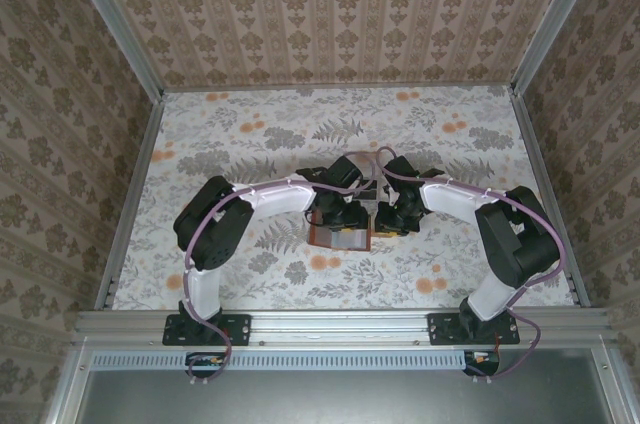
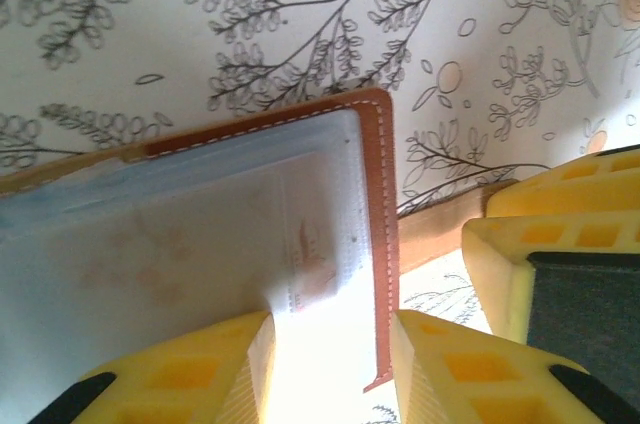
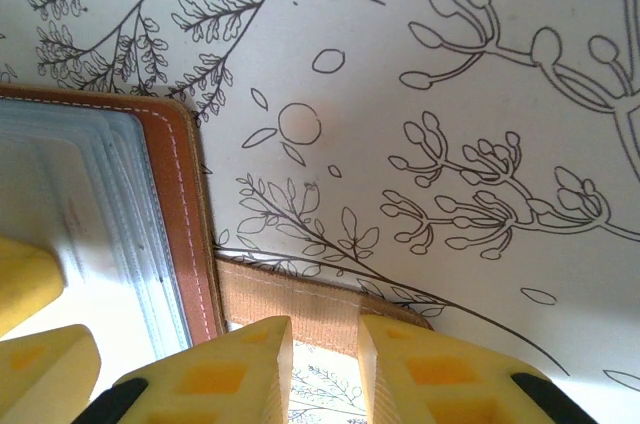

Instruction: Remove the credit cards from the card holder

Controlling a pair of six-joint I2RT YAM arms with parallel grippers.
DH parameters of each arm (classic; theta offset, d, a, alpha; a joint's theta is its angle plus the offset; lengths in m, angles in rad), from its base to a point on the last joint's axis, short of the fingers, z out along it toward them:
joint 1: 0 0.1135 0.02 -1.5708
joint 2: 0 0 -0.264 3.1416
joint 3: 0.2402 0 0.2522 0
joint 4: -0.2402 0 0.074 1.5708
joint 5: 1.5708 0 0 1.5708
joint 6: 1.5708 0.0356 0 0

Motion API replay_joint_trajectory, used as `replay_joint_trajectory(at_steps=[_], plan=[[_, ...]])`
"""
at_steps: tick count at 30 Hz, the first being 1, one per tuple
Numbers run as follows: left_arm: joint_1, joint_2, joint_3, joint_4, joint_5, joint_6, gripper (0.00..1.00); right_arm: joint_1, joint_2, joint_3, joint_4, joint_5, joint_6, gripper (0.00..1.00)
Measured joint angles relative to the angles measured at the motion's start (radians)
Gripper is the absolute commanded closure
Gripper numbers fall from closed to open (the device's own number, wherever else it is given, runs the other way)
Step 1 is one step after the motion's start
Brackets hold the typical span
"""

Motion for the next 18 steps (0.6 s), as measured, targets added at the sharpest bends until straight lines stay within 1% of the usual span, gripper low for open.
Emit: replay_joint_trajectory(at_steps=[7, 18], plan=[[-0.006, 0.0, 0.048, -0.116, -0.091, 0.034, 0.59, 0.0, 0.0, 0.0, 0.0, 0.0, 0.0, 0.74], [-0.02, 0.0, 0.11, -0.259, -0.216, 0.074, 0.57, 0.0, 0.0, 0.0, 0.0, 0.0, 0.0, 0.74]])
